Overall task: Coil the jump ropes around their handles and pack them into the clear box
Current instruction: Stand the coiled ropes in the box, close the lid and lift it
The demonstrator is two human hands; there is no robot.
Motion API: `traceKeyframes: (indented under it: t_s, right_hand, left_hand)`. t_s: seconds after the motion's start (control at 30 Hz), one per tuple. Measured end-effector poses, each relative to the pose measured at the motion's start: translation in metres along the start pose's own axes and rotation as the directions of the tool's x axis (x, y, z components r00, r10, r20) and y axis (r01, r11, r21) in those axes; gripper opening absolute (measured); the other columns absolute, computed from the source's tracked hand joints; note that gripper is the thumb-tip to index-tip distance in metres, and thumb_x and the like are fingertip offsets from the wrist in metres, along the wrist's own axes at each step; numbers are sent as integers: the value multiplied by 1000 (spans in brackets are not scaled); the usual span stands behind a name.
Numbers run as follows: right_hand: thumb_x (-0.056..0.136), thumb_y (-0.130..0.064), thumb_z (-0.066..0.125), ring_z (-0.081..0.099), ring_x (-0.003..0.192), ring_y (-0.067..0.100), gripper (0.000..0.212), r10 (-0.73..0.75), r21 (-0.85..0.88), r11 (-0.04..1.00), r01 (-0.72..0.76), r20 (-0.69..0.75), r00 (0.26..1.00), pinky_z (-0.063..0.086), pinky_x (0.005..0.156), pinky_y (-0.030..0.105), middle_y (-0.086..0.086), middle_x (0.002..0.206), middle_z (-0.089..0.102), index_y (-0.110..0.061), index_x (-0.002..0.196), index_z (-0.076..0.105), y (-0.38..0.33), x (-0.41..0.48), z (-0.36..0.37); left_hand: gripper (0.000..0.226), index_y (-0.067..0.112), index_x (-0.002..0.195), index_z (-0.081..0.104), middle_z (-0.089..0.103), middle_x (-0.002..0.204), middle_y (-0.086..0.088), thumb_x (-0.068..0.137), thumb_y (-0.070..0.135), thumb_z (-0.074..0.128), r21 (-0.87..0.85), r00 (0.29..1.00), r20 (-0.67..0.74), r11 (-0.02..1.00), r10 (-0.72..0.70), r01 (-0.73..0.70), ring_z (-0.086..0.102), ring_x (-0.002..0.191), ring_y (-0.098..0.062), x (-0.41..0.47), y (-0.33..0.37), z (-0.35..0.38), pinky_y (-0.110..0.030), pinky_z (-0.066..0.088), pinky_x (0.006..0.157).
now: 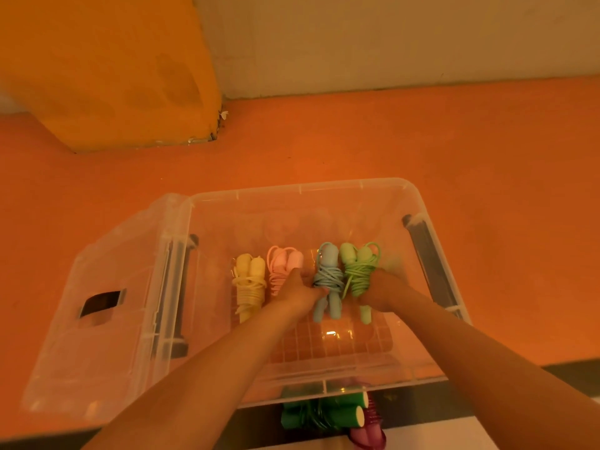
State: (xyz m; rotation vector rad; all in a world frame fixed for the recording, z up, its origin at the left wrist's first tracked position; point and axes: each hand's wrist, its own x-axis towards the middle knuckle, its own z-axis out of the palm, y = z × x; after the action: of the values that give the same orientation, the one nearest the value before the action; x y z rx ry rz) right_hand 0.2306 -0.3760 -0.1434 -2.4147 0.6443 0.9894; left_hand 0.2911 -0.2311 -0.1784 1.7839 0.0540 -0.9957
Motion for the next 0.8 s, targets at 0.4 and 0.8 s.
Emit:
traceKeyframes:
  t_s: [0.4,0.8]
  right_hand:
    - [84,4,56,60,91,22,24,-128,516,747,420,-508,852,50,86,38,20,105,67,-5,104,66,-38,-90,-34]
    - [83,0,64,61,49,6,8,-313,647,634,423,-284,906,49,49,16,6,61,66,-8,80,67,-36,-188,9]
  left_hand:
    - [29,3,111,59,66,99,-3,85,-8,61,-263,939,-82,902,334,-344,64,90,-14,-97,48,-27,-19,53,73]
    - [14,6,82,63,69,64,-7,69,4,67,-379,908,138,868,395,-320,65,55,-13,-194,1,-20,-19,53,53]
